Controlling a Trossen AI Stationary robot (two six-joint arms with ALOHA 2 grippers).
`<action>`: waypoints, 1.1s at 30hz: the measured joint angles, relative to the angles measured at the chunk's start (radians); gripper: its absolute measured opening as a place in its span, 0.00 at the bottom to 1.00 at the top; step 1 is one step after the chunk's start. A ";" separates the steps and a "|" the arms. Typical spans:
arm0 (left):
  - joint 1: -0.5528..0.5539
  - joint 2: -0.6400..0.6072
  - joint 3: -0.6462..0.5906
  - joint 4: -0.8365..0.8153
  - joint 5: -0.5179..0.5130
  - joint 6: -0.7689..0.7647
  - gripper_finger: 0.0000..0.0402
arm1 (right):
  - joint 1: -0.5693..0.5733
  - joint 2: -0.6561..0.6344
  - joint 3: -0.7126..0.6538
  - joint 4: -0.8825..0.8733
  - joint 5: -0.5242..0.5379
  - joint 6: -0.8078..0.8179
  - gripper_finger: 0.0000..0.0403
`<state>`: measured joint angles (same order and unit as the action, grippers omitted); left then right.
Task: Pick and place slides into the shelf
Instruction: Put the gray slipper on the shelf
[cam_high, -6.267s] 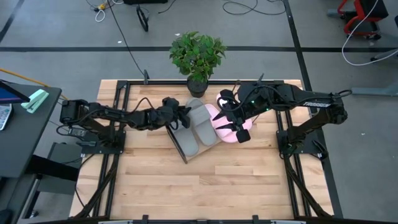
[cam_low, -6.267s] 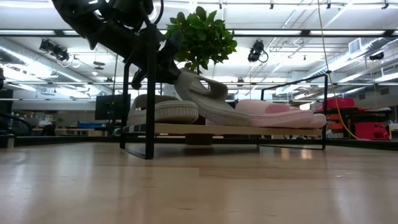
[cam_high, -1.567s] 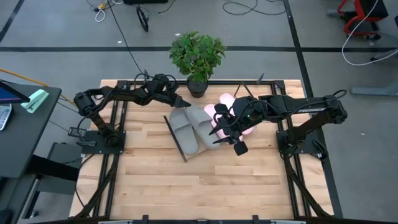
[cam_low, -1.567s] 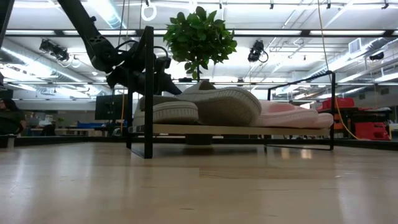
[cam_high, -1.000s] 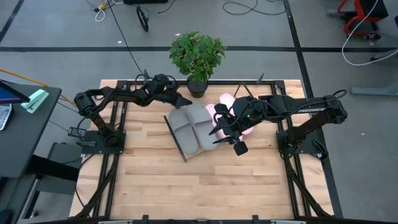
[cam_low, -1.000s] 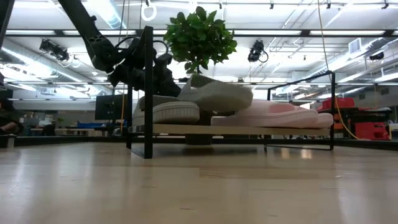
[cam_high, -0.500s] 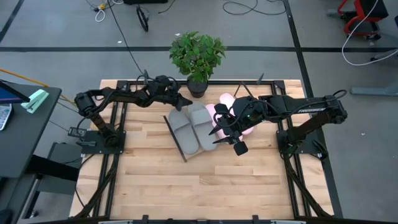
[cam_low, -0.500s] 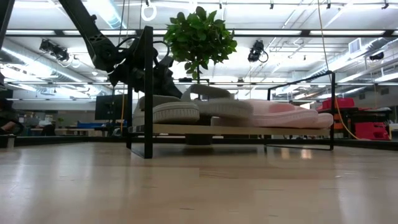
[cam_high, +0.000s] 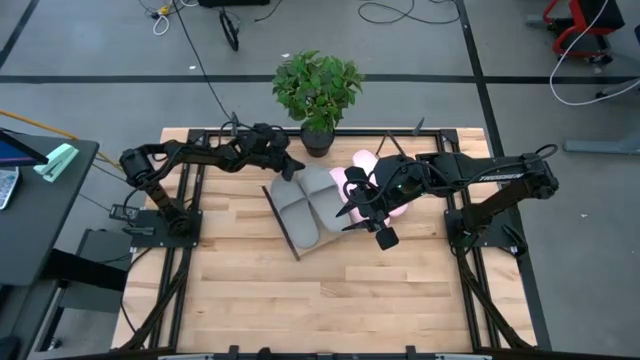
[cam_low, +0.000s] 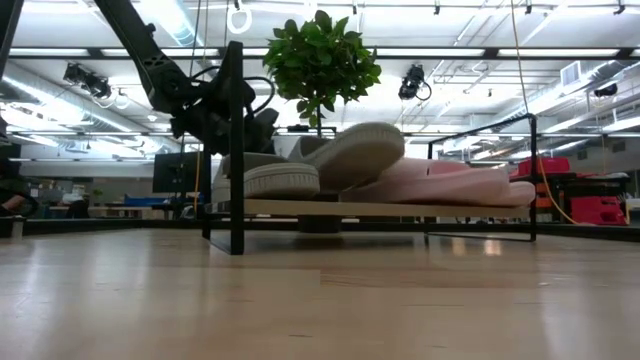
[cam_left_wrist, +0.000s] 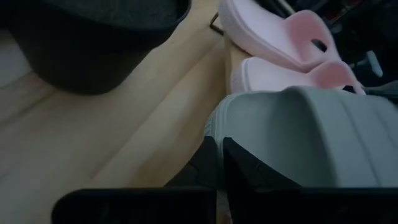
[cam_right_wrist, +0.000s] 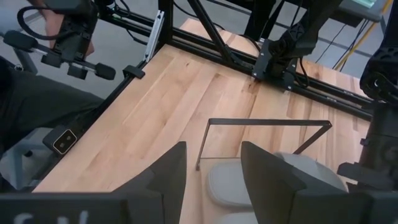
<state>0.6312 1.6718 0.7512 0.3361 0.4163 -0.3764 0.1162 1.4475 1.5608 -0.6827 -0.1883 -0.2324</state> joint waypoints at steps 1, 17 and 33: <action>0.000 0.000 0.000 -0.009 0.000 0.000 0.03 | 0.000 0.000 0.000 0.000 0.000 0.001 0.39; -0.012 0.000 0.000 -0.014 0.078 -0.067 0.10 | 0.000 0.000 0.000 -0.011 0.000 -0.002 0.39; 0.006 -0.080 -0.001 -0.024 0.120 -0.065 0.20 | 0.000 0.002 -0.129 0.070 0.003 -0.006 0.39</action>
<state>0.6376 1.5913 0.7498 0.3121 0.5359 -0.4411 0.1161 1.4490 1.4320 -0.6129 -0.1853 -0.2379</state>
